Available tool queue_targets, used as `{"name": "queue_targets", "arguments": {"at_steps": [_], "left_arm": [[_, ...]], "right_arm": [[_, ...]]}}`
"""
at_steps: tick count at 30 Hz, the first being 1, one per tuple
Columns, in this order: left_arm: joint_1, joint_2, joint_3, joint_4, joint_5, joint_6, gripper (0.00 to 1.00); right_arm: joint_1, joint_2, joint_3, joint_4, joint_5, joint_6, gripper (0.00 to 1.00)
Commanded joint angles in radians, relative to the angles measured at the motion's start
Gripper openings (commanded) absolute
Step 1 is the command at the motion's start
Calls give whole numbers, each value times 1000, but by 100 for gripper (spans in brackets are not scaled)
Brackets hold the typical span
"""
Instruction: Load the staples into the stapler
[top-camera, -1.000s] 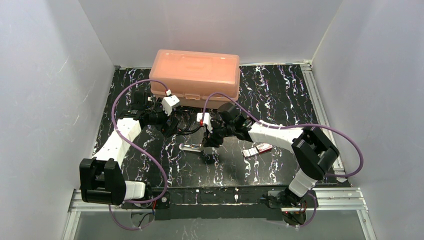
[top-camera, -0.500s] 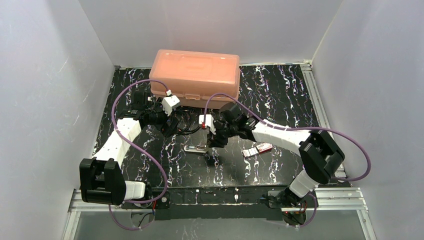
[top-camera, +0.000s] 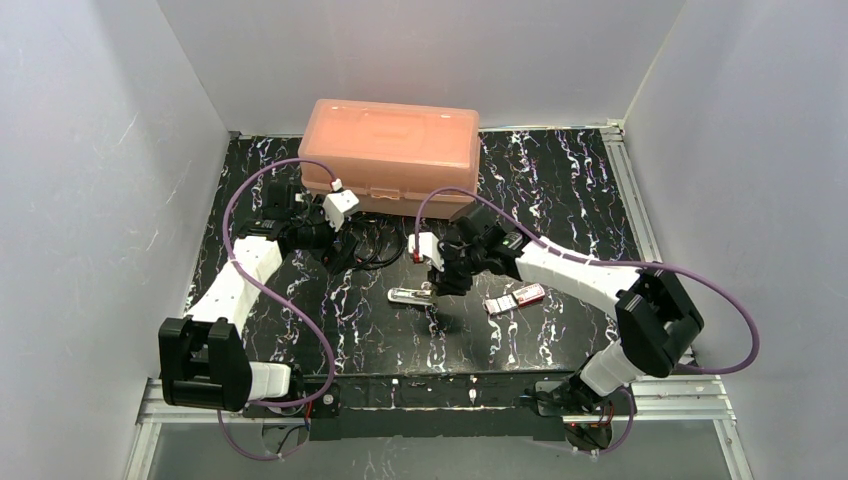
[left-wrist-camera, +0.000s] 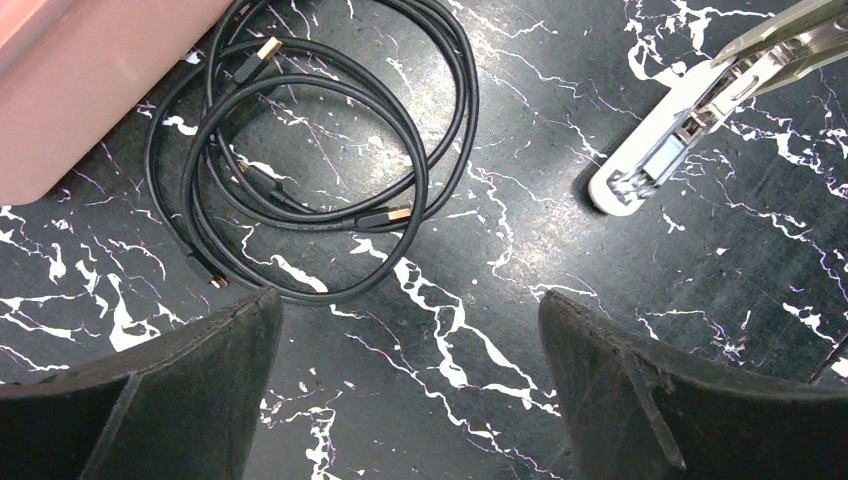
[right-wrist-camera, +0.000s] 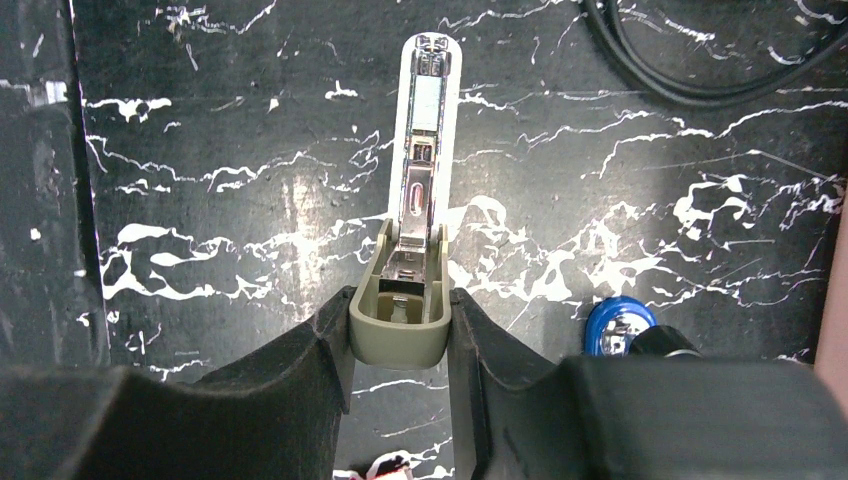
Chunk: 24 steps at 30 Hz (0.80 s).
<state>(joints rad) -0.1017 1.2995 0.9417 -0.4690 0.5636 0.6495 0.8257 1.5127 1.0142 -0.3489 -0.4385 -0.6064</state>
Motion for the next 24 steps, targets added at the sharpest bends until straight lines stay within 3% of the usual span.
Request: {"name": "queue_targets", "arguments": {"at_steps": [1, 13, 24], "left_arm": [[2, -49, -1, -3, -9, -31, 96], [3, -98, -94, -26, 17, 45, 89], [3, -83, -101, 11, -70, -34, 89]], "right_arm": [[-2, 40, 76, -54, 22, -4, 11], [30, 140, 189, -103, 85, 36, 10], [83, 237, 265, -87, 160, 82, 11]]}}
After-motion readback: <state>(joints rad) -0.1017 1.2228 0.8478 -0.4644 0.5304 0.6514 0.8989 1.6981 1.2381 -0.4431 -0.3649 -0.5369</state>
